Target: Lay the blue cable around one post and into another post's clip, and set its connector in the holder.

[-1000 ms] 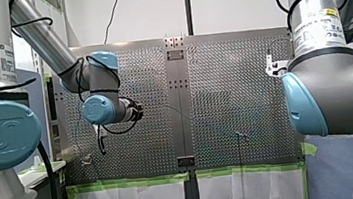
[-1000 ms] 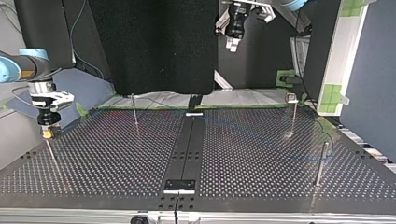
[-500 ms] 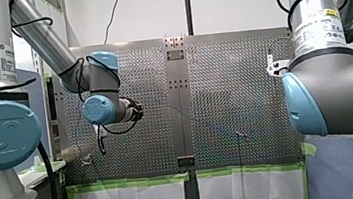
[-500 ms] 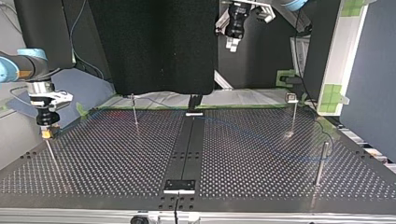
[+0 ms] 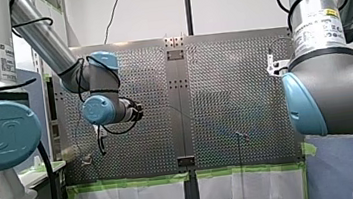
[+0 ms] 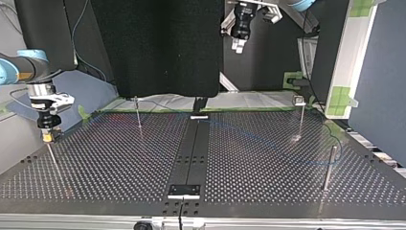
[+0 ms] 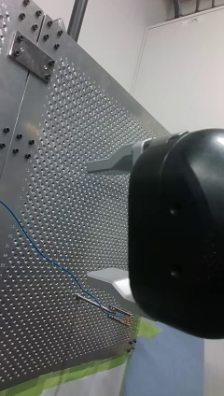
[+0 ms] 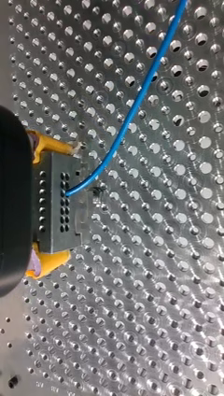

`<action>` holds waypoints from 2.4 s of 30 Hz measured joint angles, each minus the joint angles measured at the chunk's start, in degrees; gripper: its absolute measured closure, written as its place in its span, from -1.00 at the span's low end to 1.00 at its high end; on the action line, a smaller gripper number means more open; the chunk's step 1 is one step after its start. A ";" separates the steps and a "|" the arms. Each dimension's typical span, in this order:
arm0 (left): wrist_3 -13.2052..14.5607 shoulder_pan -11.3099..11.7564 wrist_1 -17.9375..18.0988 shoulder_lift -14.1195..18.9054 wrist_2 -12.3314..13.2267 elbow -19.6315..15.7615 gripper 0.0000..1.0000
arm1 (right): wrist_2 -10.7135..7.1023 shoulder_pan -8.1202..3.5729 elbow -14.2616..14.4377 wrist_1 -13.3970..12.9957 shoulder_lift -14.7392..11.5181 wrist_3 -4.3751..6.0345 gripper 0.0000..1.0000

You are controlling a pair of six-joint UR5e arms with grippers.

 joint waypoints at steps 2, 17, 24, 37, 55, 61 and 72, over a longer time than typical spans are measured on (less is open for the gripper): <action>0.00 0.00 0.00 0.00 0.00 0.01 -1.00 | 0.01 -0.01 0.00 0.02 0.00 0.03 1.00; 0.00 0.00 0.00 -0.09 -0.22 -0.06 -1.00 | 1.12 0.02 0.00 3.01 -0.59 -0.71 1.00; 0.00 0.04 -0.03 -0.10 -0.26 -0.07 -1.00 | 1.63 0.29 0.00 3.66 -1.74 -1.11 1.00; 0.00 0.01 -0.43 -0.10 -0.09 -0.07 -1.00 | 1.65 0.51 0.03 3.69 -1.70 -0.66 1.00; 0.00 0.14 -0.41 -0.10 0.00 -0.08 -1.00 | 2.42 0.58 0.02 2.71 -1.12 0.75 1.00; 0.00 0.15 -0.43 -0.11 0.00 -0.08 -1.00 | 2.33 0.58 0.01 2.82 -0.85 0.78 1.00; 0.00 0.16 -0.44 -0.15 0.00 -0.14 -1.00 | 2.14 0.46 -0.65 2.91 -0.59 0.72 1.00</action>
